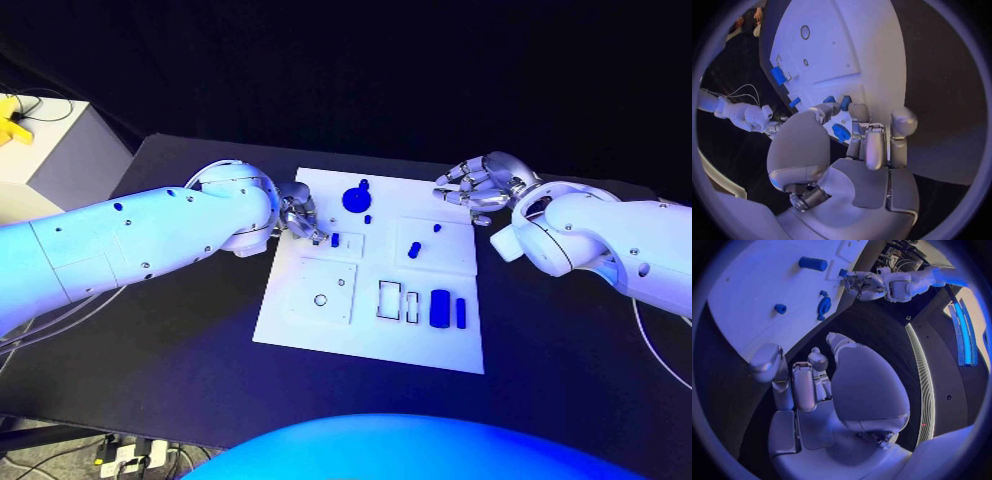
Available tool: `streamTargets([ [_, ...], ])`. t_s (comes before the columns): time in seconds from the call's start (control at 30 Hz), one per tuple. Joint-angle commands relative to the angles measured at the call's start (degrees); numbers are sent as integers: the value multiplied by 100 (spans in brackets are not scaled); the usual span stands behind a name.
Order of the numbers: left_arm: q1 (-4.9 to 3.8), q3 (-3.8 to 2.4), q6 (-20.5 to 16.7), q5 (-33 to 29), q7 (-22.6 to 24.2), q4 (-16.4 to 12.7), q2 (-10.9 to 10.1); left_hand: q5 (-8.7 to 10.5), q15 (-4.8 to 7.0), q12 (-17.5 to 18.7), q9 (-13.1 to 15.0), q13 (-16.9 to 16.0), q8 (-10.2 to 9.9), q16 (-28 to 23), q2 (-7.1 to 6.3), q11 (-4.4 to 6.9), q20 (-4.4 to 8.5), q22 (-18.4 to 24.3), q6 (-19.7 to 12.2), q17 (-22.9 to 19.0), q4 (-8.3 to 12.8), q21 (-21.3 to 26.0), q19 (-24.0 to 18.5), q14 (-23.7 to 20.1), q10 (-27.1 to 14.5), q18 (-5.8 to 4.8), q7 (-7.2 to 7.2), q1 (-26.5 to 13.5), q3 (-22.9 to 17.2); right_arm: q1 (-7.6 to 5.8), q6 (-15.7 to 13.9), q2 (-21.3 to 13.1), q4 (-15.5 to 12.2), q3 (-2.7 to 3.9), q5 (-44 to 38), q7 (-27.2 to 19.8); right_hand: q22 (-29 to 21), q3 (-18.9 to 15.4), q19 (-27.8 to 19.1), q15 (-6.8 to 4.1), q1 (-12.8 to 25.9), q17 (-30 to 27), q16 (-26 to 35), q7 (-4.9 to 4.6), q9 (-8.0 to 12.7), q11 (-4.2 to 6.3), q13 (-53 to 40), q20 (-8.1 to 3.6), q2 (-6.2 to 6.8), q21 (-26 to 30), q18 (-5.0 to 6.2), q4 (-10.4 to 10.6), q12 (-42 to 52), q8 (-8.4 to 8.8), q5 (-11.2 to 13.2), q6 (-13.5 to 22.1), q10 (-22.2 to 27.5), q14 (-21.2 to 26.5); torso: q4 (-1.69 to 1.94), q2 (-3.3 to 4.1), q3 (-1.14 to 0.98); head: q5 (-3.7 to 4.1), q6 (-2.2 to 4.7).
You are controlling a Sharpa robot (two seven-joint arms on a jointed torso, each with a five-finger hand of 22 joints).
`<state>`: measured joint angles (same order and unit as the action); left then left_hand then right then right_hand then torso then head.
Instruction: Assemble the parts on the task board
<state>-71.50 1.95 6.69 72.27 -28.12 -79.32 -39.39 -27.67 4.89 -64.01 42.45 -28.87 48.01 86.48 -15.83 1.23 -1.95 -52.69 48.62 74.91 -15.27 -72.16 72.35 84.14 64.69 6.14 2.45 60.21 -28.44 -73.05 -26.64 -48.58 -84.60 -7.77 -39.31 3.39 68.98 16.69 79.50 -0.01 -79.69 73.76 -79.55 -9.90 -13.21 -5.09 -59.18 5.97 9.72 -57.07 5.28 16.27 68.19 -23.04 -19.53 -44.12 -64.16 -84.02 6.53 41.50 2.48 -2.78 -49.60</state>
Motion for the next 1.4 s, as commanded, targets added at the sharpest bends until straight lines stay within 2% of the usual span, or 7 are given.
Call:
streamTargets([
  [0.03,27,21,154,19,-11,27,1,44,-47,21,8,7,-36,-32,17,0,1,10,-38,621,-51,25,-39,296,-59,101,21,74,99,3,16,-4,-7,0,-17,-76,-10,42,20,37,51,-5,37,-5,7,13,4,3,22,27,112,0,32,-26,-22,29,46,-20,-2,-2,-4,2,4],
  [0.5,31,7,26,85,-22,-63,-84,79,-58,26,15,35,-49,-46,48,-14,-10,65,-49,591,-146,63,-67,283,-99,112,36,68,332,5,8,-9,-1,0,-11,-84,-15,49,18,39,63,-8,39,-7,10,11,12,4,28,38,113,1,33,-24,-25,41,52,-19,-9,3,6,15,29],
  [0.83,32,-11,-210,-20,-3,-225,-172,120,-89,51,2,121,-122,-85,192,-51,-35,199,-171,509,-158,151,-134,250,-204,137,79,-134,732,18,19,-9,7,0,4,-89,-15,49,18,39,63,-8,39,-7,10,11,12,4,28,38,113,1,33,-24,-25,41,52,-19,-9,1,0,19,14],
  [0.97,32,-21,-270,-77,1,-266,-204,116,-98,72,-10,175,-148,-96,224,-64,-41,259,-211,485,-159,186,-166,240,-248,148,95,-151,785,21,21,-9,9,0,8,-89,-10,54,22,40,73,-4,37,-8,11,10,7,4,26,30,112,4,41,-23,-27,47,46,-20,4,-2,1,28,16],
  [1.2,31,-76,-311,-91,-3,-338,-275,108,-114,114,-24,274,-172,-125,277,-82,-50,350,-256,422,-157,240,-216,214,-328,165,114,-158,829,26,22,-5,14,0,10,-89,-10,54,22,40,73,-4,37,-8,11,10,7,4,26,30,112,4,41,-23,-27,47,46,-20,-2,-3,-3,25,25],
  [1.4,28,-143,-335,-87,-5,-426,-349,61,-131,102,-42,274,-182,-161,426,-99,-66,455,-314,347,-147,311,-274,179,-392,184,132,-7,758,31,23,-5,17,0,11,-89,-10,54,22,40,73,-4,37,-8,11,10,7,4,26,30,112,4,41,-23,-27,47,46,-20,-2,-5,-5,24,45],
])
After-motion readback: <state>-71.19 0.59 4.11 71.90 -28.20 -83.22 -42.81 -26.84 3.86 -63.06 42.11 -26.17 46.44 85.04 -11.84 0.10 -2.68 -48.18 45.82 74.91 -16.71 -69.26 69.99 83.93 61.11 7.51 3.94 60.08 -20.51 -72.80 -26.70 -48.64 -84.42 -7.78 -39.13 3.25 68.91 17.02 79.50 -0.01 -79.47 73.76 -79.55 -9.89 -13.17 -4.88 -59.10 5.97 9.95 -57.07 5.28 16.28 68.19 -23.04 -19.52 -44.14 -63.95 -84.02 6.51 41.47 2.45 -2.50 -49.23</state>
